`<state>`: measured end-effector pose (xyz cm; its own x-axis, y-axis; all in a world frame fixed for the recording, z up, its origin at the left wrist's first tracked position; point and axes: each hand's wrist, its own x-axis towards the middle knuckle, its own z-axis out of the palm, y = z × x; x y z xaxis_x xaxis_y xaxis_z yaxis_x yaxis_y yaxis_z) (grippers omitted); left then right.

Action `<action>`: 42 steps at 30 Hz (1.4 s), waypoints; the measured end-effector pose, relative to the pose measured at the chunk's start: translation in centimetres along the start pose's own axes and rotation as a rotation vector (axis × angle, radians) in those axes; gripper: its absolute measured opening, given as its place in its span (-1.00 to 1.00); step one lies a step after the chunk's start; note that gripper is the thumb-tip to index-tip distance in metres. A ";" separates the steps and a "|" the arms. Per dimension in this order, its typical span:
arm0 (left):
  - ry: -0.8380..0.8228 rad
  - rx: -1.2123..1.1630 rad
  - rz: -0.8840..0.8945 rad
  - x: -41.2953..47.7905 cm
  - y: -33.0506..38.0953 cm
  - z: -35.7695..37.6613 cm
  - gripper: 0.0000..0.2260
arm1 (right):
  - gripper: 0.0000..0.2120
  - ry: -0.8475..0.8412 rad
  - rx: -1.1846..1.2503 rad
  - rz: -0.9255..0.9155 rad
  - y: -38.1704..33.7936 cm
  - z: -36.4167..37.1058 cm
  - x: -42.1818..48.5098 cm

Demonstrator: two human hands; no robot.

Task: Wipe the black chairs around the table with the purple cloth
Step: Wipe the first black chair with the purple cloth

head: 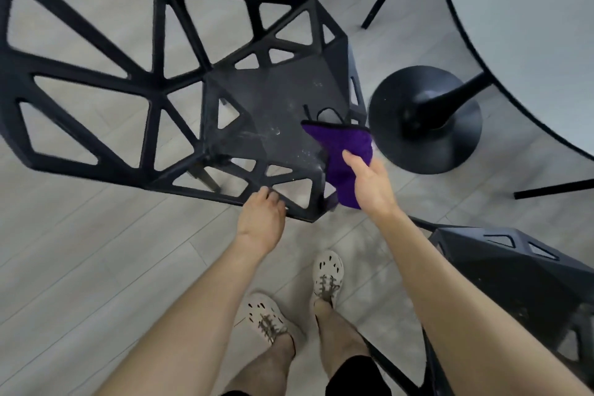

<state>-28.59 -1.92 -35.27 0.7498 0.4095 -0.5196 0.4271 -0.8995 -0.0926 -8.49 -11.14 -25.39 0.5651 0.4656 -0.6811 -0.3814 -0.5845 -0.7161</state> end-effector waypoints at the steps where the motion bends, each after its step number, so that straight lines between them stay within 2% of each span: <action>1: -0.018 0.029 -0.007 -1.5 -1.1 0.7 -0.66 | -0.56 0.010 -0.010 -0.005 0.1 0.8 -0.8; 4: -0.088 0.071 -0.056 -6.0 -4.7 3.1 -0.68 | -0.71 0.013 -0.028 -0.022 0.8 3.1 -3.5; 11: -0.225 0.069 -0.335 -14.1 -13.9 8.2 -0.66 | -0.73 -0.031 -0.056 -0.079 1.8 9.0 -6.9; 13: -0.140 -0.021 -0.418 -15.8 -14.7 9.6 -0.67 | -0.73 -0.065 -0.071 -0.122 1.9 10.7 -7.3; 15: 0.051 -0.223 -0.543 -17.4 -14.2 10.8 -0.73 | -0.71 -0.077 -0.206 -0.244 2.8 12.4 -7.0; 18: 0.384 -0.470 -0.788 -18.6 -12.6 12.9 -0.77 | -0.89 -0.115 -0.478 -0.677 5.2 14.7 -6.7; 20: 0.463 -0.595 -0.950 -18.4 -11.8 14.3 -0.63 | -0.71 -0.210 -0.683 -0.911 8.8 16.1 -4.8; 21: 0.484 -0.669 -1.019 -18.1 -11.6 15.0 -0.56 | -0.63 -0.261 -0.807 -0.962 10.8 16.6 -3.4; 23: 0.532 -0.773 -1.099 -17.3 -11.5 16.2 -0.45 | -0.60 -0.347 -1.000 -0.976 14.5 17.4 -0.9; 25: 0.584 -0.858 -1.098 -16.4 -11.3 16.9 -0.42 | -0.58 -0.429 -1.184 -0.992 17.2 18.0 0.5; 27: 0.637 -0.923 -1.088 -15.7 -11.0 17.2 -0.43 | -0.43 -0.475 -1.367 -1.004 18.3 18.4 0.5; 30: 0.723 -1.008 -1.074 -15.0 -11.0 17.2 -0.47 | -0.22 -0.491 -1.368 -0.980 18.3 18.2 0.0; 33: 0.783 -1.081 -1.061 -14.1 -11.3 16.3 -0.61 | -0.31 -0.396 -1.275 -0.985 17.9 18.3 0.1; 35: 0.769 -1.131 -1.085 -13.2 -11.4 15.8 -0.70 | -0.40 -0.263 -1.397 -0.988 18.3 19.0 0.8; 37: 0.767 -1.165 -1.152 -12.3 -11.5 15.9 -0.74 | -0.37 -0.211 -1.540 -0.953 19.2 19.8 1.3; 42: 0.851 -1.171 -1.201 -12.2 -12.5 16.9 -0.69 | -0.24 -0.167 -1.594 -0.915 20.1 23.0 0.3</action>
<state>-51.64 1.78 -42.16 -0.3106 0.9464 -0.0890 0.6541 0.2807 0.7024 -32.85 -7.46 -43.49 0.0647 0.9556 -0.2873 0.9918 -0.0935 -0.0876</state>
